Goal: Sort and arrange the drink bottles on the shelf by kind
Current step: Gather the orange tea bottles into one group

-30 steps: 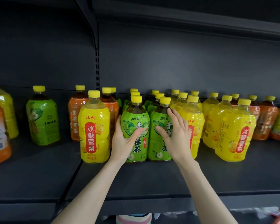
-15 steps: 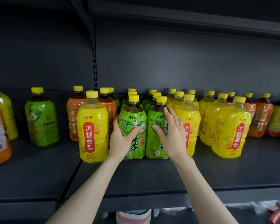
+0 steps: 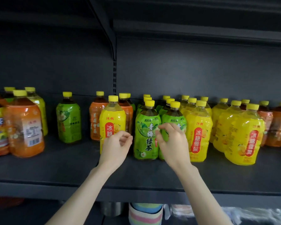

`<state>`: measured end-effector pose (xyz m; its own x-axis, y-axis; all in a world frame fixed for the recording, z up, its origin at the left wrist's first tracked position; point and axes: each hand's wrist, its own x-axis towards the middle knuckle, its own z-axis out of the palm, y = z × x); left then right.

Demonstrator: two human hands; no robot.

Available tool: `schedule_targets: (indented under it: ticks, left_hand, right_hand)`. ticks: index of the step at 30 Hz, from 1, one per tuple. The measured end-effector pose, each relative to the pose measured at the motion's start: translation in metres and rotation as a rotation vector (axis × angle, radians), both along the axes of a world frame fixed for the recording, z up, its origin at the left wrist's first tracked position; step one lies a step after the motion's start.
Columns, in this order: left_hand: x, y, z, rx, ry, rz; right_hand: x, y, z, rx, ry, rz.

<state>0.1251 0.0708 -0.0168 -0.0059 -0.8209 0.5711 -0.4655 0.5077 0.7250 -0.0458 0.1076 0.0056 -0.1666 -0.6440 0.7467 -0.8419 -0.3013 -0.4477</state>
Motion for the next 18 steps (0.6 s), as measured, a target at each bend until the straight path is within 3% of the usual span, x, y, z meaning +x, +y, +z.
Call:
schedule_targets:
  ticks: [10,18]
  left_hand:
    - [0.098,-0.030,0.006,-0.071,0.117,0.029]
    - [0.134,-0.078,-0.003,0.062,0.153,-0.224]
  right_hand:
    - [0.098,-0.044,0.010,-0.005,-0.048,0.191]
    - [0.143,-0.084,0.001,0.064,-0.197,0.085]
